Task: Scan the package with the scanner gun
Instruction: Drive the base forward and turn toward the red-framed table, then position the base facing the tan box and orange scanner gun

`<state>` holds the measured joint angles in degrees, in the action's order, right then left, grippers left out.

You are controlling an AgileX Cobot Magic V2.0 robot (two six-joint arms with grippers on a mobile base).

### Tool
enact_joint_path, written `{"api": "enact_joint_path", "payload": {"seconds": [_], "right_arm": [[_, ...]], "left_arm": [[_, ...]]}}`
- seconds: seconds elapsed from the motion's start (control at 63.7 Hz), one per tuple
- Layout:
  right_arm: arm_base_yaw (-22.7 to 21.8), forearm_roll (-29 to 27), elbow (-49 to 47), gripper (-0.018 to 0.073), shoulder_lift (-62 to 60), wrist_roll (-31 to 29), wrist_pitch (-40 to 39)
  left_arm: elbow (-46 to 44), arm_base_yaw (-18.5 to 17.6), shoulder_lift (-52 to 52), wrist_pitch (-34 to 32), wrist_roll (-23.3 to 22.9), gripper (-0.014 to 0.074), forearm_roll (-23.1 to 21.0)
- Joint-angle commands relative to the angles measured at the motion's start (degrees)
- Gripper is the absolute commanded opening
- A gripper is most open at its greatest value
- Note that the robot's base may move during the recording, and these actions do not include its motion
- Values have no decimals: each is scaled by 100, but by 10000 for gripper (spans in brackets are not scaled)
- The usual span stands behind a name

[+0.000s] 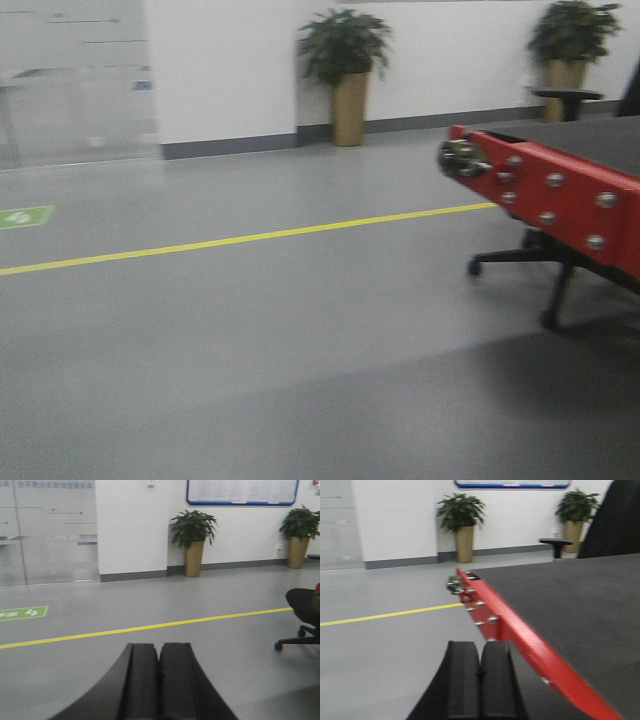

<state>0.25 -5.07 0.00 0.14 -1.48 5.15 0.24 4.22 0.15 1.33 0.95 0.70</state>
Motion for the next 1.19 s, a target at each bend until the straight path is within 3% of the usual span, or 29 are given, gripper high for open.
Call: {"api": "enact_joint_path", "payload": {"seconds": [0.0, 1.178], "right_arm": [[-25, 39, 0, -153, -14, 6, -87], [-25, 39, 0, -153, -14, 6, -97]], "left_arm": [[-24, 6, -15, -80, -28, -111, 14], [-24, 6, -15, -80, -28, -111, 14]]}}
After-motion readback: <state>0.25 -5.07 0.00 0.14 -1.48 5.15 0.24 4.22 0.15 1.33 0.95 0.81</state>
